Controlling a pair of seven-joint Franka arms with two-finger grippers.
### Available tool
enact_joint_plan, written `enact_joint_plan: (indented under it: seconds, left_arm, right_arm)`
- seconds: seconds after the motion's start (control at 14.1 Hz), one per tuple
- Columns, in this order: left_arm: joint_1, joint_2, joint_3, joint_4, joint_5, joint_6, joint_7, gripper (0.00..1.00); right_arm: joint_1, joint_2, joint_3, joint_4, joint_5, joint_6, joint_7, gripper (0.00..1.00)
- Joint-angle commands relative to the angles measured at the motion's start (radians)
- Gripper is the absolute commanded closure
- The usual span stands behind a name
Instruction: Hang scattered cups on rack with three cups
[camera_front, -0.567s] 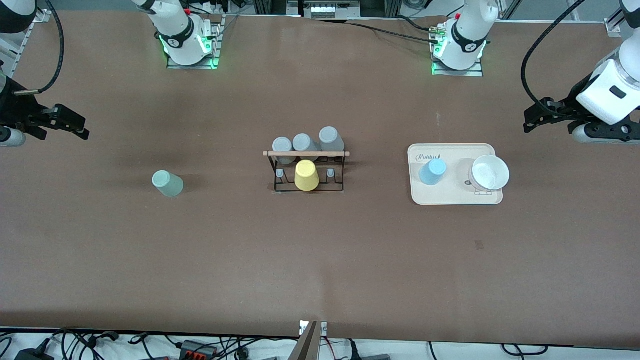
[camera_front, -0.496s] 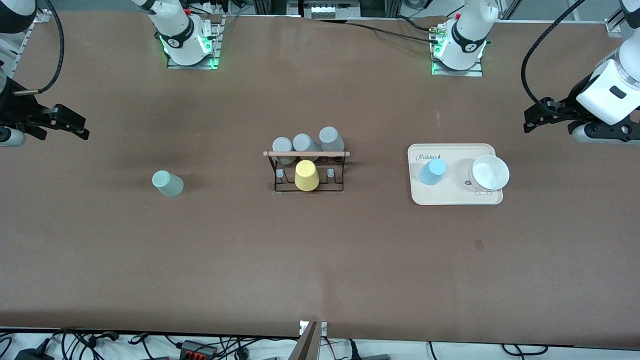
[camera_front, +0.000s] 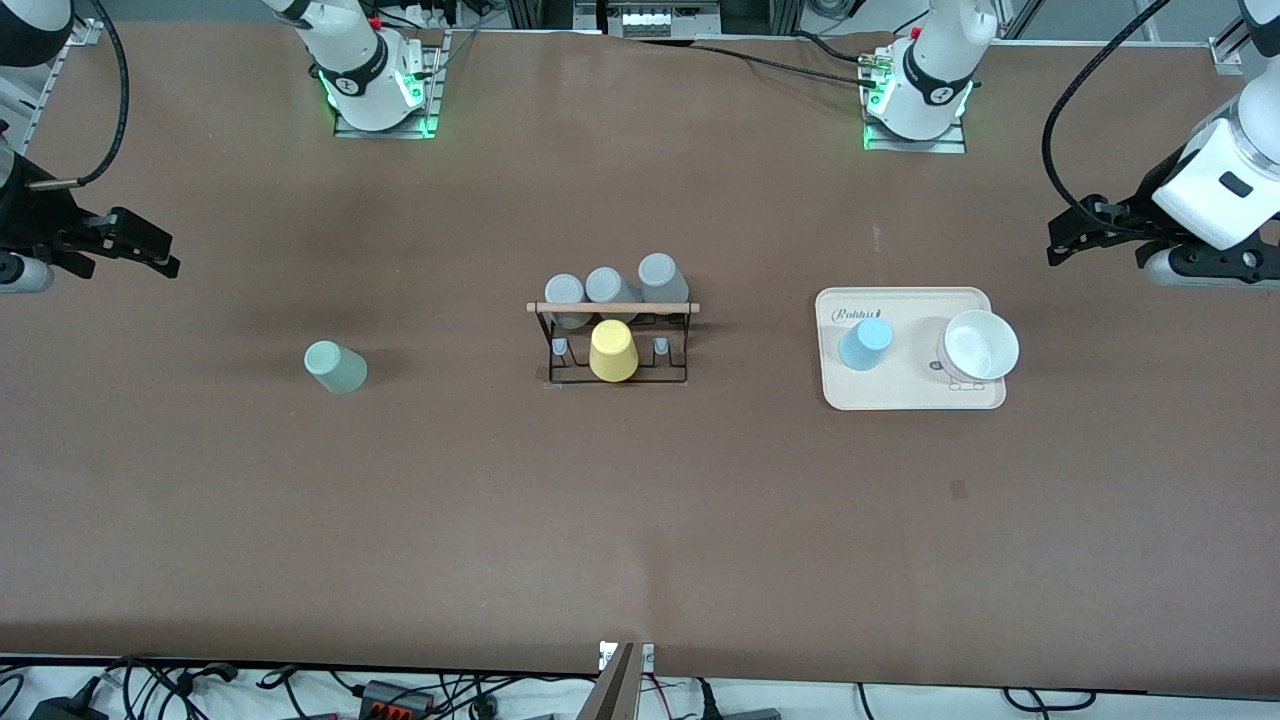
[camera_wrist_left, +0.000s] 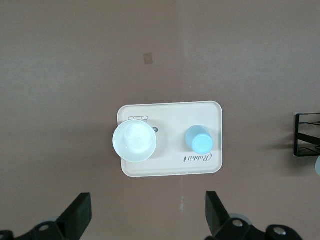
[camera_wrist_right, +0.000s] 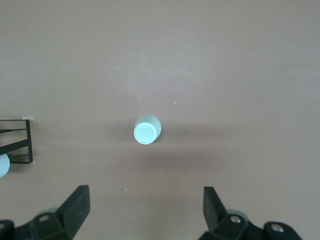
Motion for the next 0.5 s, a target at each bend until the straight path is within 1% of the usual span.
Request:
enact_joint_plan:
  seconds: [0.0,0.28,0.43]
  left_arm:
    - [-0.006,0.013,0.006,0.021,0.004,-0.021,0.008,0.0]
    - [-0.017,0.056,0.003,0.021,0.004,-0.09,0.018,0.0]
    - [-0.029,0.117,-0.003,0.014,0.004,-0.151,0.034,0.0]
  right_arm:
    - [-0.011,-0.021,0.013,-0.011,-0.014,-0.004,-0.001,0.0]
    - [-0.011,-0.021,0.013,-0.012,-0.014,-0.004,-0.001,0.0]
    - [-0.013,-0.018,0.013,-0.012,-0.014,-0.004,-0.001,0.0]
